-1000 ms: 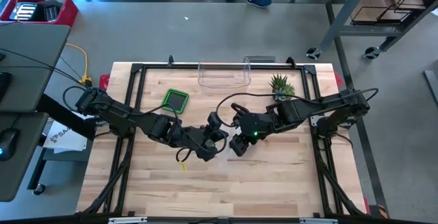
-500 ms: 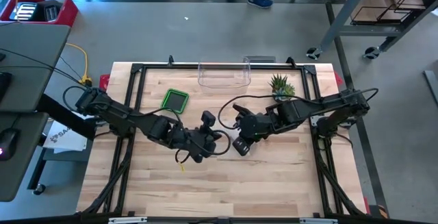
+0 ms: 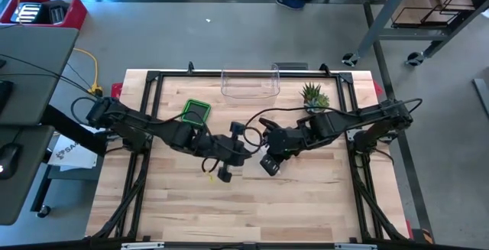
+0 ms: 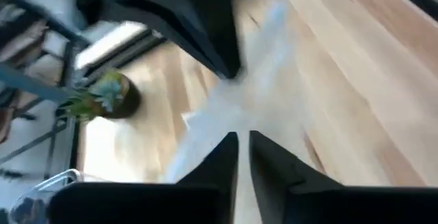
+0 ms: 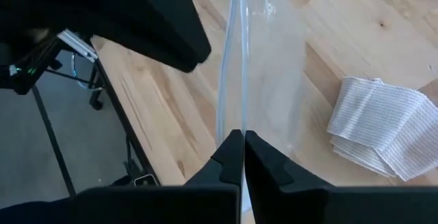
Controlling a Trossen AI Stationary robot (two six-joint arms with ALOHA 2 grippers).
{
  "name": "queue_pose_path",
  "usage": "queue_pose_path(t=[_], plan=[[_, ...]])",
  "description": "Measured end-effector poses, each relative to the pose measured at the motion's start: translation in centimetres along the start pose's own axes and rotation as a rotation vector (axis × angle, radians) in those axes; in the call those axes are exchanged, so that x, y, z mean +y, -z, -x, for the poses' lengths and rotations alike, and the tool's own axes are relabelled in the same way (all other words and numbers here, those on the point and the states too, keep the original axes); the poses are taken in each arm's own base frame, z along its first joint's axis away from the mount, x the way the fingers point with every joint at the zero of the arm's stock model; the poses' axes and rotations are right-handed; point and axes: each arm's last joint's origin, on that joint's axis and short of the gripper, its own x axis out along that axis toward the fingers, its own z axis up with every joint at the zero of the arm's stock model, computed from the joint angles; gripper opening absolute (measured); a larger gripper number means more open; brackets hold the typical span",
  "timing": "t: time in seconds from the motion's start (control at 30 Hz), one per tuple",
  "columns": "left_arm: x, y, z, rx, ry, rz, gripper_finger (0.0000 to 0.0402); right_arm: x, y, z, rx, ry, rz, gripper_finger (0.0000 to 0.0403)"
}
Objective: Roll bandage
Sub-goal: Put the rolled bandage into the transparent zip bag
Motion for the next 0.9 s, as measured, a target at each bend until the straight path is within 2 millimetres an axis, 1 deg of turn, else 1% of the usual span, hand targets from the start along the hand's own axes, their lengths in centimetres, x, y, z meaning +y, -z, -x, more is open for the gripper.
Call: queue_pose_path(t=[0.1, 0.17, 0.33, 0.4, 0.43, 0.53, 0.63, 0.73, 0.9], plan=[[0.0, 0.4, -0.4, 0.025, 0.036, -0.121, 0.0071, 0.0, -0.1, 0.0, -0.001, -0.006, 0.007, 0.0], [-0.2, 0.2, -0.5, 0.017, 0.02, -0.171, 0.0097, 0.0, -0.1, 0.0, -0.001, -0.007, 0.012, 0.0], [-0.6, -1.4, 0.9, -0.056, -0.02, -0.231, 0.015, 0.0, -0.2, 0.0, -0.004, -0.012, 0.009, 0.0], [-0.8, -1.5, 1.0, -0.053, -0.02, -0.275, 0.0164, 0.0, -0.3, 0.0, 0.0, -0.02, 0.008, 0.0], [-0.9, -1.4, 0.9, -0.048, -0.022, -0.3, 0.0167, 0.0, -0.3, 0.0, 0.002, -0.025, 0.008, 0.0], [-0.9, -1.1, -0.4, -0.006, -0.04, -0.364, 0.0172, 0.2, -0.4, 0.0, -0.006, -0.043, 0.007, 0.0], [-1.1, -0.9, -1.8, 0.044, -0.11, -0.423, 0.0172, 0.2, -0.5, 0.0, -0.012, -0.056, 0.004, 0.0], [-1.5, -1.2, -1.6, 0.041, -0.139, -0.464, 0.0172, 0.2, -0.5, 0.0, -0.01, -0.056, 0.005, 0.0], [-2.1, -0.9, -1.5, 0.067, -0.099, -0.498, 0.0172, 0.2, -0.5, 0.0, -0.009, -0.056, 0.012, 0.0]])
